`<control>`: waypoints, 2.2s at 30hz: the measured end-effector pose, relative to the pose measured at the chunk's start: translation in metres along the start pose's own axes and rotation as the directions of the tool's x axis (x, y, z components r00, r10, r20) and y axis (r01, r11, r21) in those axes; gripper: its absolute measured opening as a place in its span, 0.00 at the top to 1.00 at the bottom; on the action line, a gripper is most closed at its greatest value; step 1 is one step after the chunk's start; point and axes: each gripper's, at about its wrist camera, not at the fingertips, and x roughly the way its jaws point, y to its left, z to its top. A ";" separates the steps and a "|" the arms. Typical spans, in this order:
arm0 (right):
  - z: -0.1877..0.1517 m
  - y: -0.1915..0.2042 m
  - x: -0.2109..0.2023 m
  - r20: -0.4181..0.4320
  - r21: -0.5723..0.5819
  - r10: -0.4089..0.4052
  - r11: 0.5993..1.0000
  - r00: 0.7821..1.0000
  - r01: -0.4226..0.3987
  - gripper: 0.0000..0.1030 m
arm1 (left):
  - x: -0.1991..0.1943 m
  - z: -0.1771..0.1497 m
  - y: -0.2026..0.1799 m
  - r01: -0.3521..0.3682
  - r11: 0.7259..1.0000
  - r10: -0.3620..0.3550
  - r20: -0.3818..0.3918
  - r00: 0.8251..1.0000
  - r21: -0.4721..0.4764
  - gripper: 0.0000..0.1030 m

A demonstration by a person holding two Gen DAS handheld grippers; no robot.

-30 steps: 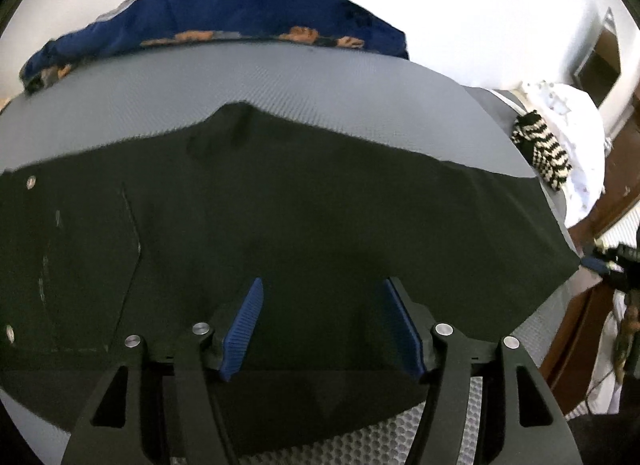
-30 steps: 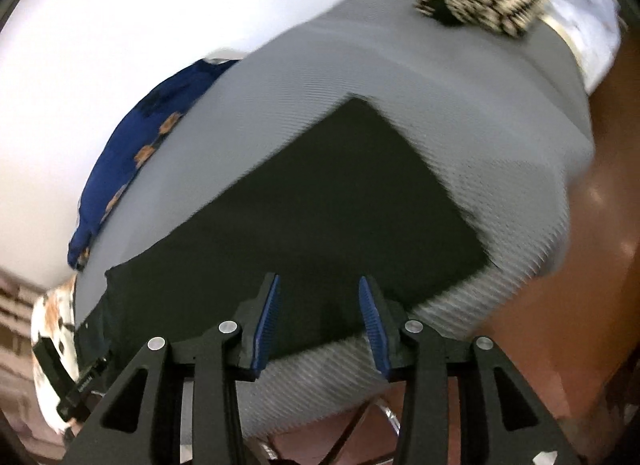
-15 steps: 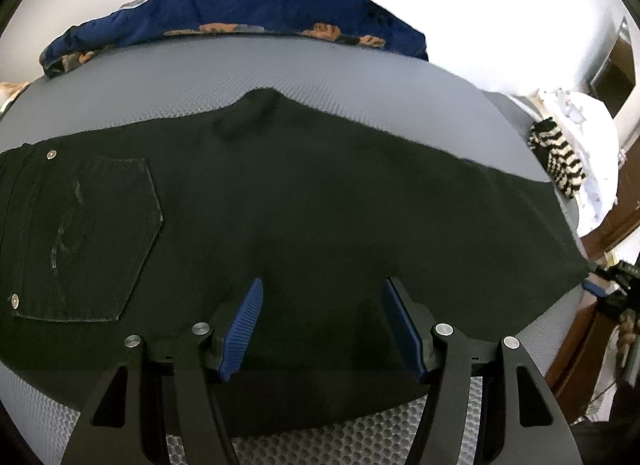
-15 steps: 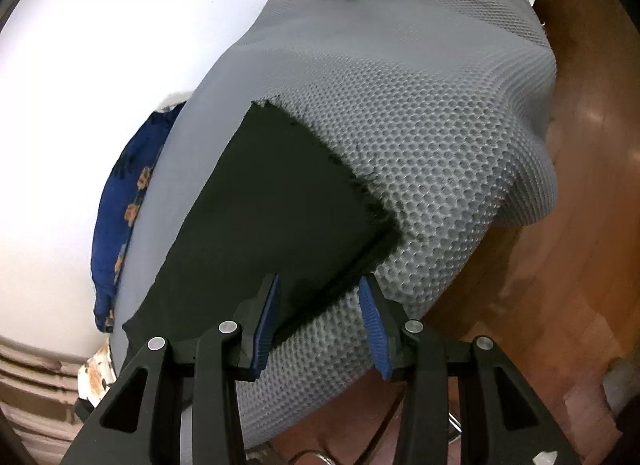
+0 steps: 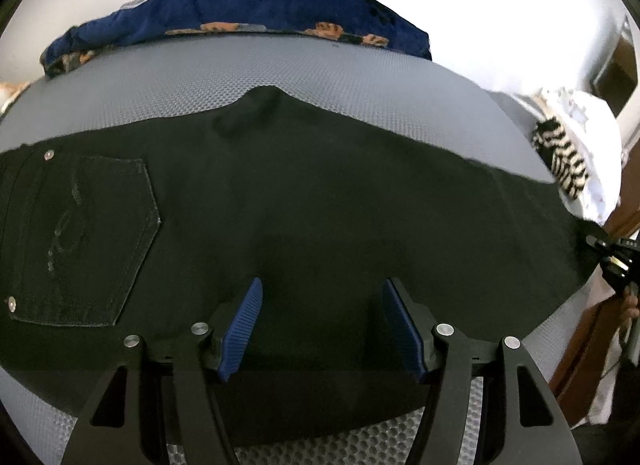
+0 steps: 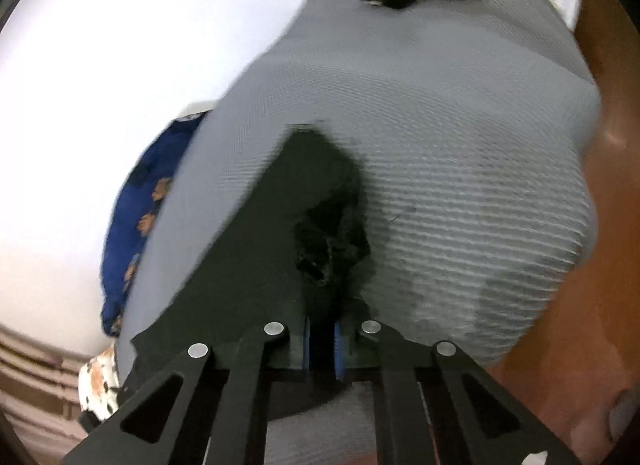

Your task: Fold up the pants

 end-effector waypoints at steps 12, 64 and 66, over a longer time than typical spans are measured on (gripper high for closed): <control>-0.029 0.180 0.052 -0.168 -0.296 0.199 0.924 0.965 -0.242 0.92 | -0.040 0.006 0.039 0.024 0.996 -0.014 0.109 0.994 -0.091 0.38; -0.153 0.228 0.098 -0.387 -0.408 0.136 0.862 0.912 -0.302 0.60 | 0.010 -0.005 0.058 0.305 0.846 -0.415 -0.180 0.892 -0.438 0.56; -0.153 0.225 0.100 -0.390 -0.400 0.133 0.867 0.911 -0.298 0.60 | 0.009 -0.007 0.056 0.305 0.843 -0.412 -0.169 0.895 -0.443 0.57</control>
